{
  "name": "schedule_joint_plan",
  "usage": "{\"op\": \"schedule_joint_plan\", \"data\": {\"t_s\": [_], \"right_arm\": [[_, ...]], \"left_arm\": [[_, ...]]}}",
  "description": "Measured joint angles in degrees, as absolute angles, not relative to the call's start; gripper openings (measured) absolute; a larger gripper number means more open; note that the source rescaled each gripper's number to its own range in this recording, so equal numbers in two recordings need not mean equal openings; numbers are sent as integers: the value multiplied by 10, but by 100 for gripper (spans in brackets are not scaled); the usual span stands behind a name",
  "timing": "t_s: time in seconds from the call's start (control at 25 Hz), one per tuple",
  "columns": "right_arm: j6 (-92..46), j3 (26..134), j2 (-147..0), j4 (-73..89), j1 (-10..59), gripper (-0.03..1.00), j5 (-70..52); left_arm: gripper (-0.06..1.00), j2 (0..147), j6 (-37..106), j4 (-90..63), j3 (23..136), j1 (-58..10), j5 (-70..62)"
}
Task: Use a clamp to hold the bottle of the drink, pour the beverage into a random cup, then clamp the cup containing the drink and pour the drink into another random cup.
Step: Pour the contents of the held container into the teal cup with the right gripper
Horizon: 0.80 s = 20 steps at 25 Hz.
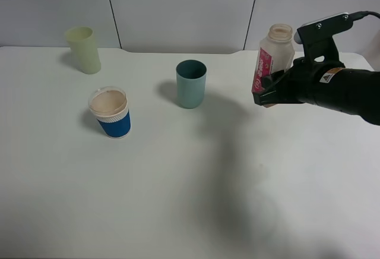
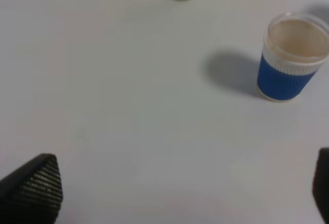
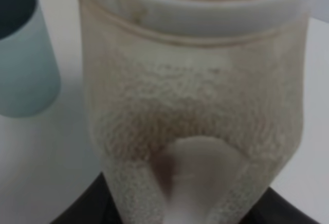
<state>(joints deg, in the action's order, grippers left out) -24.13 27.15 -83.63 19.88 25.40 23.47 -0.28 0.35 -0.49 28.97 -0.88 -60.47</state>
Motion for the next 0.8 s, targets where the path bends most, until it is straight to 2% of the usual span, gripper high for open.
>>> {"op": "schedule_joint_plan", "data": {"t_s": [0.32, 0.8], "right_arm": [[-241, 349, -839, 99, 204, 0, 121], [-182, 469, -888, -52, 200, 0, 15]], "left_arm": [[99, -3, 3, -5, 290, -9, -605], [99, -3, 3, -5, 290, -9, -605]]}}
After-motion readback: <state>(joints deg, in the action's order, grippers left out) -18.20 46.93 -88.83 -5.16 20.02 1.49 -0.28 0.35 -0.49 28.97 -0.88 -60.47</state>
